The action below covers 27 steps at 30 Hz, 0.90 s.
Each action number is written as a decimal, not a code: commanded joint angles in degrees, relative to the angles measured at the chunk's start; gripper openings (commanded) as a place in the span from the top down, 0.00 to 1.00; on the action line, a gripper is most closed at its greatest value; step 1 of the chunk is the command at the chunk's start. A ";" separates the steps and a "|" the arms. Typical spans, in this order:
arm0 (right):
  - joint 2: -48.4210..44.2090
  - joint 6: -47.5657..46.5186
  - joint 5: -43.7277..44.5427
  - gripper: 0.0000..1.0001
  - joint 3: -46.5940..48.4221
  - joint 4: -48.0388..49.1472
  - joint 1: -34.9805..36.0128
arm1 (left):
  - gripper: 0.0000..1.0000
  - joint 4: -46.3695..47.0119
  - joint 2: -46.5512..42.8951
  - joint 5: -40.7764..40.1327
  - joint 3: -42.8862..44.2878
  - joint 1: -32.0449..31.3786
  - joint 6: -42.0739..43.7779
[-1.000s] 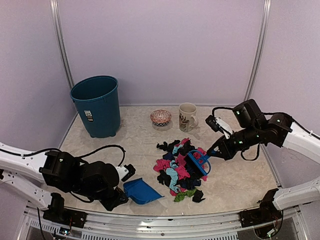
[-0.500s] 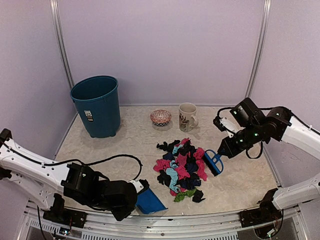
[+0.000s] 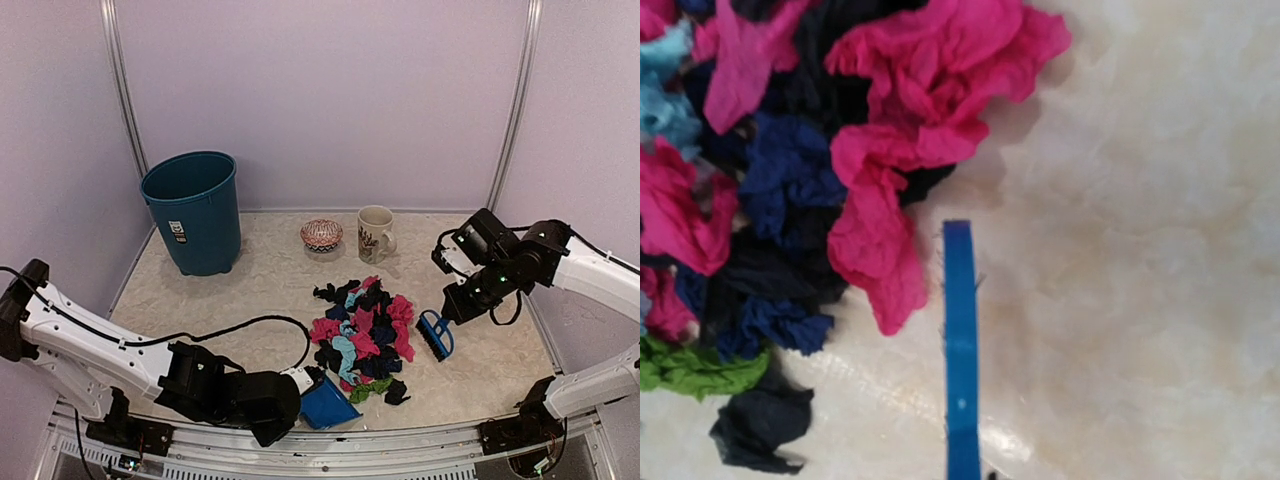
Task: Sweep away the paper scraps from the table
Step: Sweep the paper scraps into the dustpan.
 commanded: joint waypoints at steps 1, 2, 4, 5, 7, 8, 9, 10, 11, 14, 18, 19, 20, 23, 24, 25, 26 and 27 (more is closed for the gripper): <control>3.32 -0.41 -2.72 1.00 -1.32 4.30 -0.14 | 1.00 3.66 1.27 -0.61 -0.38 1.53 1.59; 4.30 -0.95 -3.56 1.00 -1.37 5.09 -0.06 | 1.00 4.19 1.20 -0.61 -0.62 1.99 1.64; 6.69 -1.39 -3.92 1.00 -0.89 5.74 0.73 | 1.00 5.71 0.98 -0.10 -1.36 3.10 1.75; 7.90 -1.32 -3.03 1.00 -0.49 5.81 1.42 | 1.00 6.34 0.90 0.25 -1.69 3.65 1.73; 9.91 -1.27 -2.30 1.00 0.15 6.17 2.58 | 1.00 7.39 1.04 0.41 -2.19 4.47 1.69; 10.93 -1.31 -1.87 1.00 0.60 6.26 3.14 | 1.00 7.67 1.17 0.23 -2.37 4.74 1.69; 12.25 -1.21 -1.14 1.00 1.17 6.03 3.99 | 1.00 7.84 1.42 0.12 -2.37 5.02 1.69; 13.48 -1.09 -0.27 1.00 2.06 5.56 4.91 | 1.00 7.90 1.70 0.10 -2.29 5.24 1.69; 14.61 -0.99 0.05 1.00 2.63 5.25 5.90 | 1.00 7.94 2.02 0.10 -2.24 5.44 1.69; 17.16 -0.42 1.43 1.00 4.55 5.08 8.63 | 1.00 7.97 2.97 -0.14 -2.15 5.87 1.75; 19.88 0.47 2.68 1.00 7.40 4.37 12.03 | 1.00 7.81 4.60 -1.10 -1.65 6.45 1.82; 20.52 0.66 2.85 1.00 8.16 4.24 12.89 | 1.00 7.89 5.03 -1.25 -1.43 6.61 1.90; 21.15 0.84 3.02 1.00 8.82 4.16 13.92 | 1.00 7.95 5.39 -1.38 -1.19 6.71 1.99; 23.11 1.18 3.75 1.00 11.16 3.37 16.31 | 1.00 8.24 6.50 -1.71 -0.83 7.26 2.04; 23.67 1.15 3.86 1.00 11.81 3.05 16.96 | 1.00 8.41 6.72 -1.71 -0.83 7.52 1.96; 24.17 1.06 4.03 1.00 12.44 2.74 17.57 | 1.00 8.58 7.04 -1.71 -0.90 7.74 1.88; 24.53 0.90 4.18 1.00 12.98 2.60 18.09 | 1.00 8.69 7.30 -1.85 -0.91 7.95 1.82; 24.85 0.68 4.42 1.00 13.52 2.42 18.73 | 1.00 8.57 7.61 -2.10 -0.84 8.22 1.63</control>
